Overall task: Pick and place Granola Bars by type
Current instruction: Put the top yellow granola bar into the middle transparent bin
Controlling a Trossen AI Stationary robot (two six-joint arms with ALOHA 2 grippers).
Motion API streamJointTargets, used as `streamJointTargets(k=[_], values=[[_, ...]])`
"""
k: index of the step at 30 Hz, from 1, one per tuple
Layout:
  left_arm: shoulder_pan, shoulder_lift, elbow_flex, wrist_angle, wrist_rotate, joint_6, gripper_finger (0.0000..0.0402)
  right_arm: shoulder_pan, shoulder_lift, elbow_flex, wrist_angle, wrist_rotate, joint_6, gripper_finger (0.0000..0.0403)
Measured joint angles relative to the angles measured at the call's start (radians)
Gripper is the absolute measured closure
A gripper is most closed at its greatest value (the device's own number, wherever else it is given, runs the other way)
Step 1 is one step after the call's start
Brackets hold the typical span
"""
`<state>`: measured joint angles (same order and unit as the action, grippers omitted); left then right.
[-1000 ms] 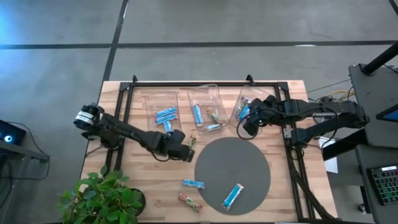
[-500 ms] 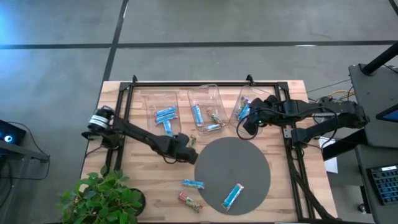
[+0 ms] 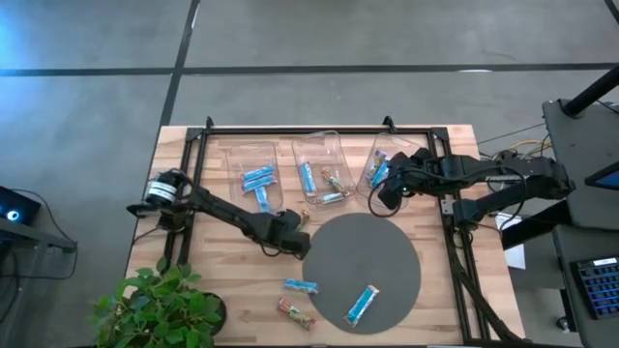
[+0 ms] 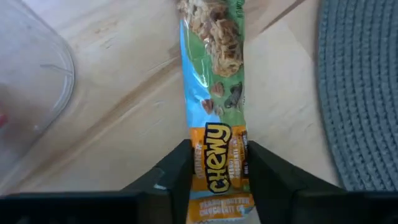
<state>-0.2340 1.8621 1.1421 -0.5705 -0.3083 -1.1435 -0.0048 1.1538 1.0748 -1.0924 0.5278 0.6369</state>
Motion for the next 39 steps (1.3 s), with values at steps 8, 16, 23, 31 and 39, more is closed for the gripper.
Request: streamJointTargets(k=[8,16,23,31,39], values=[[0.001,-0.031,0.040,-0.003,0.020,-0.006,0.0334,0.000,0.000,0.000,0.000,-0.013,-0.015,0.0133],[0.019,-0.212,0.156,0.005,-0.180,0.040,0.0336,0.000,0.000,0.000,0.007,-0.005,-0.042,0.0138],[0.243,-0.250,0.168,0.205,-0.154,0.069,0.0336,-0.009,0.000,0.000,0.056,0.015,-0.046,0.0139],[0.387,-0.160,0.169,0.294,0.009,0.099,0.0313,-0.008,-0.005,0.000,0.045,0.014,-0.054,0.0138],[0.359,-0.190,0.184,0.185,-0.031,0.133,0.0236,-0.008,-0.017,0.000,0.033,-0.002,-0.099,0.0142]])
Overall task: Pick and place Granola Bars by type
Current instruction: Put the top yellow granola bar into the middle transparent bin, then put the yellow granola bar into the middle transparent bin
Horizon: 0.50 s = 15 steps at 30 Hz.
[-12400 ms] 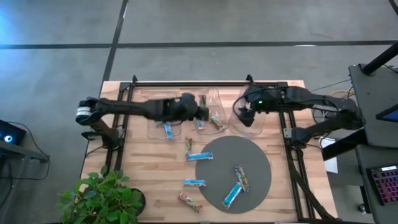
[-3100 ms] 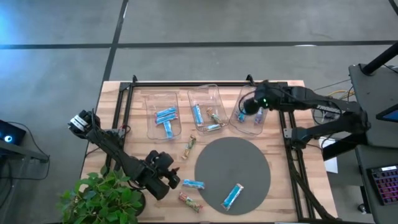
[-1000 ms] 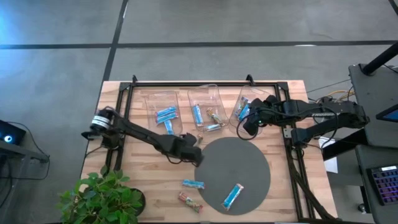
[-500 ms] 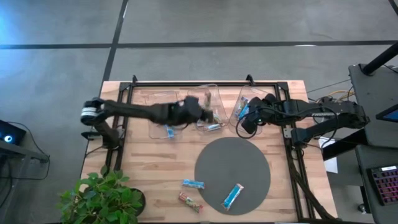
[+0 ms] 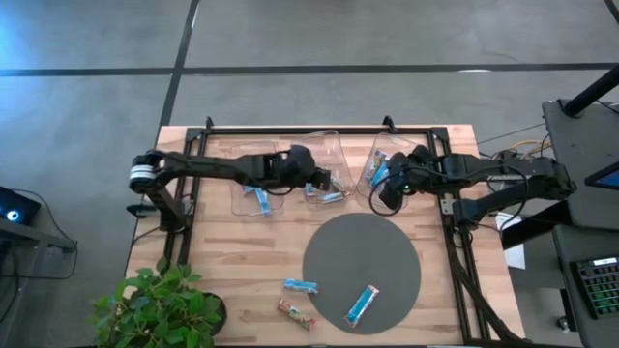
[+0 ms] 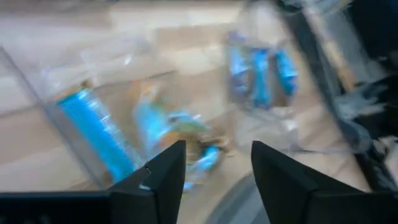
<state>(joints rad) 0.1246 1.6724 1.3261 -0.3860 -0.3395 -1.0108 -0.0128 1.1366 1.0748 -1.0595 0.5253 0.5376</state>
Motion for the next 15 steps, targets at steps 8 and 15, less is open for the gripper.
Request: streamJointTargets(k=[8,15], values=[[-0.114,-0.078,0.049,-0.052,0.152,0.273,0.0230,0.032,0.011,-0.002,0.028,-0.233,-0.226,0.0142],[-0.289,-0.158,0.038,-0.291,0.148,0.229,0.0229,0.162,0.067,-0.042,0.058,-0.477,-0.309,0.0152]])
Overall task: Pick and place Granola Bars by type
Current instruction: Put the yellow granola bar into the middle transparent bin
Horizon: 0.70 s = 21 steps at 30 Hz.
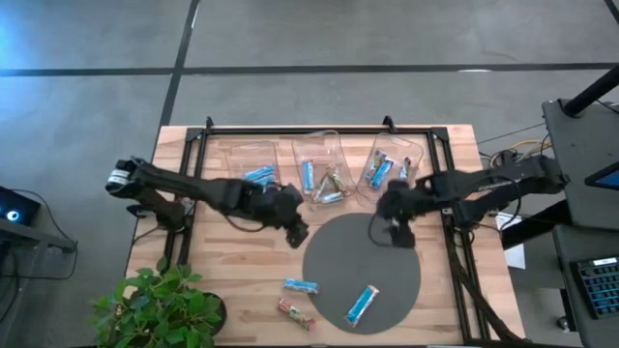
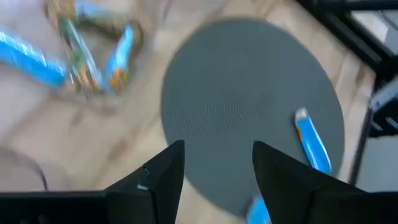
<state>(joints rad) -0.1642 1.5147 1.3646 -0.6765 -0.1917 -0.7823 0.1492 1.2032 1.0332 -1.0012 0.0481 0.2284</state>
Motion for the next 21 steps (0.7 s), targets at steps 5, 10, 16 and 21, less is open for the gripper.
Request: streamJointTargets(k=[5,10,16,21], values=[[-0.094,-0.051,-0.038,-0.011,0.003,-0.077,0.0229,0.154,0.086,-0.048,0.053,-0.084,-0.138,0.0158],[-0.167,-0.075,-0.062,-0.010,-0.082,-0.135,0.0229,0.309,0.210,-0.054,0.152,-0.083,-0.234,0.0156],[-0.225,-0.077,-0.063,-0.009,-0.141,-0.148,0.0229,0.441,0.375,-0.007,0.210,-0.045,-0.242,0.0142],[-0.257,-0.077,-0.071,-0.015,-0.147,-0.166,0.0229,0.481,0.480,0.062,0.246,-0.022,-0.193,0.0119]])
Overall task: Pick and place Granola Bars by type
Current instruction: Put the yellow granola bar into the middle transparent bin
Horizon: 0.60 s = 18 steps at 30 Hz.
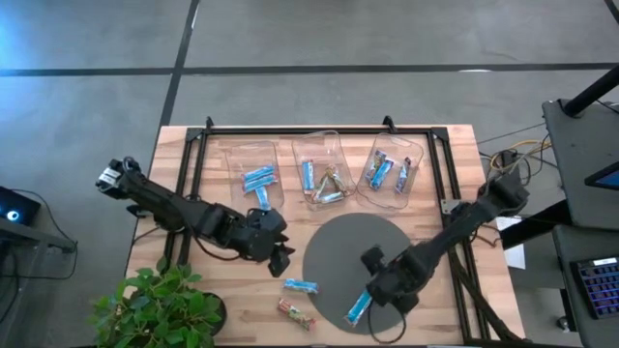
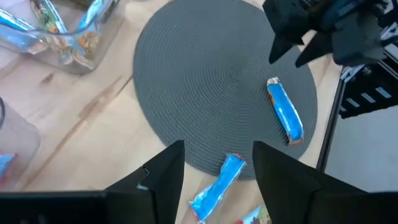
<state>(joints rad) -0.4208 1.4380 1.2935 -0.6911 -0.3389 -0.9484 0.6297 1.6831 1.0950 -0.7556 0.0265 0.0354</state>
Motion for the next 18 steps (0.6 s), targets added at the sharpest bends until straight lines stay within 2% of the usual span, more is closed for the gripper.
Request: streamJointTargets(k=[10,18], values=[[-0.078,0.000,-0.006,0.002,-0.008,0.040,0.0229,0.029,0.192,0.161,0.054,0.003,0.068,0.0079],[-0.108,-0.001,-0.006,-0.017,-0.011,0.037,0.0229,0.031,0.338,0.258,0.025,-0.004,0.087,0.0077]])
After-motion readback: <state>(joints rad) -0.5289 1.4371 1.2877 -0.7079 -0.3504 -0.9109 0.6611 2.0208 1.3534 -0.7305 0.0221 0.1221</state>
